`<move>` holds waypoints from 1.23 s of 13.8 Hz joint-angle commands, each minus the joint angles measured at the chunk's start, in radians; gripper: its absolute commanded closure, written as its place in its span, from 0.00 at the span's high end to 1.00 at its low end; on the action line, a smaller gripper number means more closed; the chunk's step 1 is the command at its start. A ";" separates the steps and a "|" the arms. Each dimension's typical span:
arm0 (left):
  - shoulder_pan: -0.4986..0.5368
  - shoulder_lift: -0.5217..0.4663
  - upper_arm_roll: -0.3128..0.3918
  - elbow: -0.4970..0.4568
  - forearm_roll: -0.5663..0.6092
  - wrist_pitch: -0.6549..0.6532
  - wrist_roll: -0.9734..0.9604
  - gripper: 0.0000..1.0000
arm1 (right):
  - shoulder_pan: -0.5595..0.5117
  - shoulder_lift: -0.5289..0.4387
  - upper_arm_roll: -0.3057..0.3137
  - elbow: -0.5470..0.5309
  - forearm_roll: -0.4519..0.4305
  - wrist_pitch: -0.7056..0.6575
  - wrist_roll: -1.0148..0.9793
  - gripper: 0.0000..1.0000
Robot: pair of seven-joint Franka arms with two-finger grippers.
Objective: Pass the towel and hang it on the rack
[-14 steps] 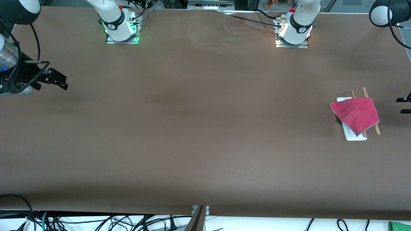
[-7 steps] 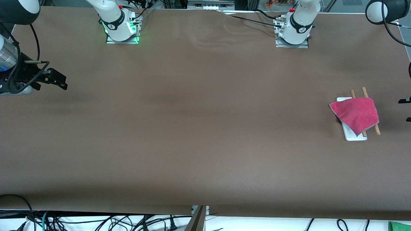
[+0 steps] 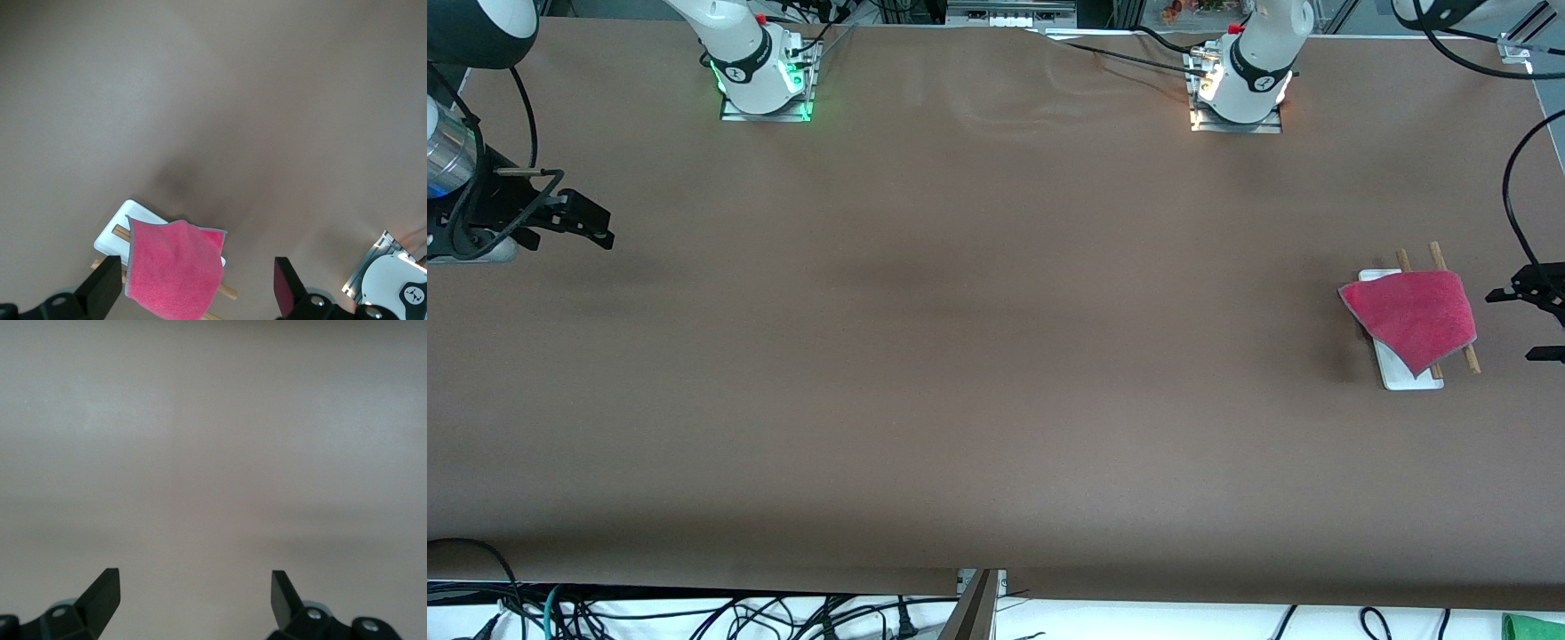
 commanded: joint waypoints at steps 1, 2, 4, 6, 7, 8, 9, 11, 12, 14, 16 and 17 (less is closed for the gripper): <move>-0.088 -0.138 0.022 -0.142 0.056 0.018 -0.084 1.00 | -0.002 0.004 -0.002 0.014 0.009 -0.008 -0.019 1.00; -0.109 -0.214 0.025 -0.253 0.059 0.055 -0.132 1.00 | -0.002 0.004 0.000 0.014 0.009 -0.008 -0.019 1.00; -0.159 -0.409 0.025 -0.522 0.072 0.237 -0.262 1.00 | -0.002 0.004 0.000 0.014 0.009 -0.010 -0.021 1.00; -0.221 -0.500 0.025 -0.656 0.104 0.268 -0.367 1.00 | -0.002 0.004 0.000 0.014 0.009 -0.010 -0.021 1.00; -0.241 -0.525 0.025 -0.690 0.106 0.276 -0.435 1.00 | -0.002 0.004 0.000 0.014 0.009 -0.010 -0.021 1.00; -0.267 -0.551 0.025 -0.722 0.104 0.284 -0.498 1.00 | -0.002 0.004 0.000 0.014 0.009 -0.010 -0.021 1.00; -0.283 -0.569 0.025 -0.750 0.102 0.288 -0.511 1.00 | -0.002 0.004 -0.002 0.014 0.009 -0.010 -0.021 1.00; -0.304 -0.605 0.025 -0.803 0.102 0.337 -0.524 1.00 | -0.002 0.004 -0.002 0.014 0.009 -0.010 -0.021 1.00; -0.306 -0.629 0.025 -0.830 0.101 0.341 -0.527 1.00 | -0.002 0.004 0.000 0.014 0.009 -0.010 -0.021 1.00; -0.305 -0.634 0.025 -0.847 0.092 0.365 -0.528 1.00 | -0.002 0.004 0.000 0.014 0.007 -0.008 -0.021 1.00; -0.305 -0.635 0.025 -0.865 0.099 0.411 -0.644 1.00 | -0.002 0.004 -0.002 0.014 0.007 -0.008 -0.021 1.00; -0.303 -0.637 0.025 -0.880 0.102 0.434 -0.748 1.00 | -0.002 0.004 -0.002 0.014 0.007 -0.008 -0.021 1.00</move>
